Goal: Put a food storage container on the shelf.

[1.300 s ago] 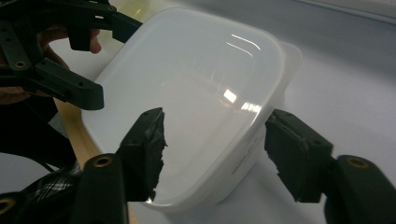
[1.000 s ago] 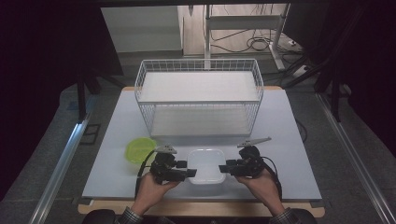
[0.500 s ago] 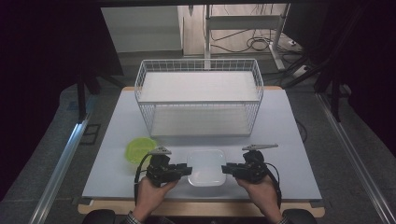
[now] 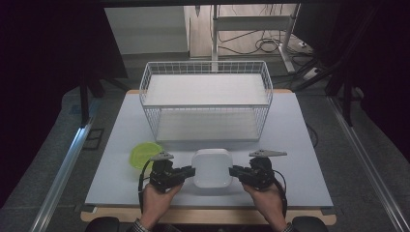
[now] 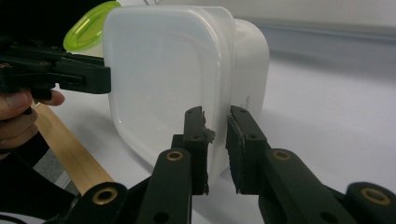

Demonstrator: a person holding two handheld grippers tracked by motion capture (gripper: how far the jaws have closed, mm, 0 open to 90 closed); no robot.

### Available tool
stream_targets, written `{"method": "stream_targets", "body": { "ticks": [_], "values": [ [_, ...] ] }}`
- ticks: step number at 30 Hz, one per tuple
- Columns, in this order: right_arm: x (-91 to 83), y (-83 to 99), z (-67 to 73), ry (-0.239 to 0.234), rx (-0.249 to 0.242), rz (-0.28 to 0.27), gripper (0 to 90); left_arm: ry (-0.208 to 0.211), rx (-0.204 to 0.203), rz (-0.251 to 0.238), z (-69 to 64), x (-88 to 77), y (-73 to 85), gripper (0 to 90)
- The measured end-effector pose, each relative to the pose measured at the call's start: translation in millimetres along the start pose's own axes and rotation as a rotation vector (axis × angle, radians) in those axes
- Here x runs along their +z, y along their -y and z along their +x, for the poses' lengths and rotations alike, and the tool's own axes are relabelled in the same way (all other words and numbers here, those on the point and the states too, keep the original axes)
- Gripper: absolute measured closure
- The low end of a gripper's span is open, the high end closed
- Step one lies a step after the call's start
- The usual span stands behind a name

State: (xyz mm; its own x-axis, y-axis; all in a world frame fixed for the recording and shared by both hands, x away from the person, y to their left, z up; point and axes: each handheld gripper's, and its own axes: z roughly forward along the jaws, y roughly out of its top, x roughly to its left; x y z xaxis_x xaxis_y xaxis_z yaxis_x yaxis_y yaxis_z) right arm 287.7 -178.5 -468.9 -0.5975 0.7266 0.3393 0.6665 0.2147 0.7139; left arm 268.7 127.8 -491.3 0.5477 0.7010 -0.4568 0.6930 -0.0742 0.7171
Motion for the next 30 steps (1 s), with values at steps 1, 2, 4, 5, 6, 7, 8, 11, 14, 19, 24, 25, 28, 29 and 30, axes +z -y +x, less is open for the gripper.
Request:
{"method": "stream_targets", "body": {
  "ticks": [1, 2, 4, 5, 6, 7, 8, 11, 14, 19, 24, 25, 28, 29, 30],
  "values": [
    [-1.0, -1.7, 0.3, -0.002, -0.004, -0.005, 78.4, -0.007, 0.009, -0.006, -1.4, -1.3, -2.1, 78.4],
    [-2.0, -3.3, 0.8, -0.002, -0.008, -0.014, 78.4, -0.015, 0.018, -0.012, -2.9, -2.4, -4.3, 78.3],
    [-4.1, -7.1, 2.2, 0.0, -0.018, -0.031, 78.4, -0.019, 0.03, -0.021, -4.5, -5.1, -9.0, 78.3],
    [-5.5, -9.2, 2.5, -0.004, -0.021, -0.039, 78.4, -0.02, 0.034, -0.026, -5.2, -6.3, -11.3, 78.3],
    [-6.9, -11.4, 2.8, -0.006, -0.023, -0.047, 78.4, -0.02, 0.037, -0.032, -5.9, -7.2, -13.7, 78.3],
    [-8.3, -13.6, 3.3, -0.005, -0.025, -0.054, 78.4, -0.022, 0.041, -0.039, -6.8, -8.2, -16.4, 78.3],
    [-9.8, -16.0, 3.6, -0.004, -0.03, -0.061, 78.4, -0.026, 0.045, -0.044, -7.7, -9.2, -19.4, 78.3],
    [-14.2, -24.4, 4.1, -0.004, -0.036, -0.09, 78.5, -0.03, 0.062, -0.064, -10.7, -12.3, -30.3, 78.3],
    [-19.5, -35.4, 5.0, -0.006, -0.044, -0.119, 78.5, -0.033, 0.079, -0.085, -13.4, -17.2, -42.5, 78.3],
    [-25.9, -56.5, 7.9, -0.011, -0.064, -0.15, 78.5, -0.042, 0.1, -0.116, -15.9, -25.9, -62.5, 78.3],
    [-29.3, -76.1, 10.1, -0.016, -0.076, -0.176, 78.5, -0.054, 0.125, -0.135, -16.8, -34.6, -82.5, 78.3],
    [-30.0, -80.2, 10.6, -0.016, -0.078, -0.181, 78.5, -0.055, 0.126, -0.141, -17.3, -36.6, -86.4, 78.3],
    [-32.5, -92.6, 12.4, -0.023, -0.085, -0.197, 78.5, -0.062, 0.137, -0.158, -19.3, -43.3, -98.2, 78.3],
    [-33.5, -96.8, 13.2, -0.023, -0.089, -0.201, 78.5, -0.066, 0.142, -0.166, -19.9, -45.6, -102.0, 78.3],
    [-34.2, -101.0, 14.2, -0.025, -0.091, -0.207, 78.5, -0.069, 0.147, -0.17, -20.5, -48.1, -105.8, 78.3]
  ]
}}
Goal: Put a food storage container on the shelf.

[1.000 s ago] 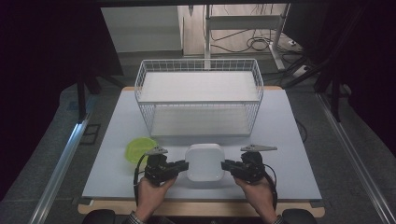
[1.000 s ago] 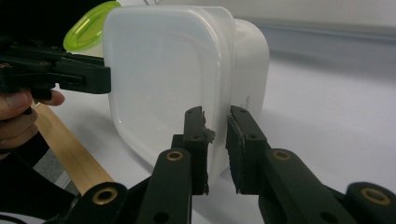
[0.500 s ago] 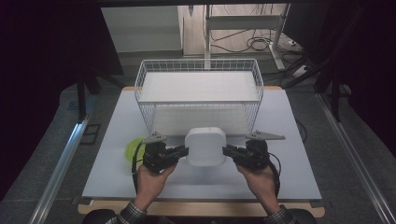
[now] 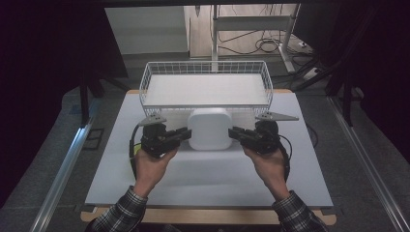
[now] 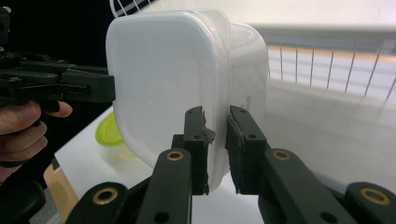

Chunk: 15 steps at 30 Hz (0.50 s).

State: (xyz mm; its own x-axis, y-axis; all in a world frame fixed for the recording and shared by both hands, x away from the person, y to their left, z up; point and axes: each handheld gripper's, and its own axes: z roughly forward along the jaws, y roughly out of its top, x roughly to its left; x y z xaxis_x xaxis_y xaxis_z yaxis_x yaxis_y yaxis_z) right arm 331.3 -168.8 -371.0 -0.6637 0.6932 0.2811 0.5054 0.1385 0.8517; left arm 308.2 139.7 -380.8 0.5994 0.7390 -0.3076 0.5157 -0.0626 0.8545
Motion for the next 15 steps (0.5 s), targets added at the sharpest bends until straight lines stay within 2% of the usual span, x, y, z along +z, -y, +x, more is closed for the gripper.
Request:
{"method": "stream_targets", "body": {
  "ticks": [7, 15],
  "values": [
    [3.2, -29.6, 2.0, -0.01, -0.018, -0.027, 78.5, -0.016, 0.006, -0.029, 4.6, -7.1, -26.3, 78.3],
    [7.4, -56.1, 1.2, 0.01, -0.033, -0.041, 78.3, -0.034, 0.014, -0.045, 10.3, -6.9, -50.9, 78.2]
  ]
}}
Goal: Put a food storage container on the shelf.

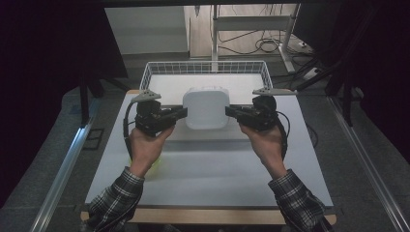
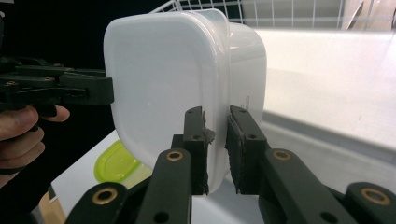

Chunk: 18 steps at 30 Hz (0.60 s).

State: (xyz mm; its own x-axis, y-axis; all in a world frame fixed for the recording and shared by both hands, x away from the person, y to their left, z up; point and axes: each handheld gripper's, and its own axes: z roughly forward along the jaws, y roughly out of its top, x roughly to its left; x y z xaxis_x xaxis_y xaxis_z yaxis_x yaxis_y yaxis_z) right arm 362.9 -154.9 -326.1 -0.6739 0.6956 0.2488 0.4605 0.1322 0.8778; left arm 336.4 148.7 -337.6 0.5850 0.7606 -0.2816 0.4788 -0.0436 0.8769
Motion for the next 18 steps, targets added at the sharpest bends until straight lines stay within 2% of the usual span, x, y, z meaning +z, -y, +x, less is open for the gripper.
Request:
{"method": "stream_targets", "body": {
  "ticks": [10, 18],
  "values": [
    [8.7, -32.1, -8.0, 0.001, 0.018, -0.026, 78.1, -0.006, 0.02, -0.011, 12.1, 4.2, -36.0, 78.2],
    [20.6, -45.7, -18.9, 0.021, 0.037, -0.02, 77.7, -0.006, 0.0, 0.001, 23.7, 18.2, -48.8, 78.0]
  ]
}}
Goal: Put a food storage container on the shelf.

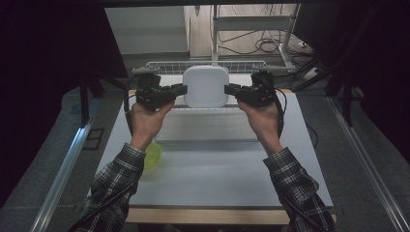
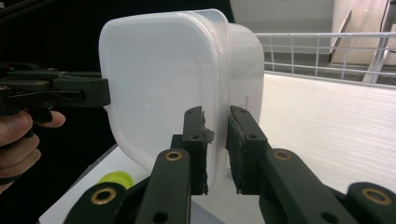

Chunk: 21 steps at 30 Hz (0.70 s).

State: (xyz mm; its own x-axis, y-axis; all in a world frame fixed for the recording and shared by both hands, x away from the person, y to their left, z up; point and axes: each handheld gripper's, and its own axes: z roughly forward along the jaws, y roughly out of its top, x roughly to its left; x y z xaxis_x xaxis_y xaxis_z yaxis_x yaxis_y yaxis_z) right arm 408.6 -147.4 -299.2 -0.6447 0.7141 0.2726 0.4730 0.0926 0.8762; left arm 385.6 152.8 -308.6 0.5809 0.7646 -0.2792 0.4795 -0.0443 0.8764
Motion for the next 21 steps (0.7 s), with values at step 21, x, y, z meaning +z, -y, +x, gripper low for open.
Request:
{"method": "stream_targets", "body": {
  "ticks": [21],
  "values": [
    [16.9, -5.8, -11.8, 0.029, 0.001, -0.005, 70.3, 0.015, -0.024, -0.022, 12.3, 21.0, -3.2, 66.9]
  ]
}}
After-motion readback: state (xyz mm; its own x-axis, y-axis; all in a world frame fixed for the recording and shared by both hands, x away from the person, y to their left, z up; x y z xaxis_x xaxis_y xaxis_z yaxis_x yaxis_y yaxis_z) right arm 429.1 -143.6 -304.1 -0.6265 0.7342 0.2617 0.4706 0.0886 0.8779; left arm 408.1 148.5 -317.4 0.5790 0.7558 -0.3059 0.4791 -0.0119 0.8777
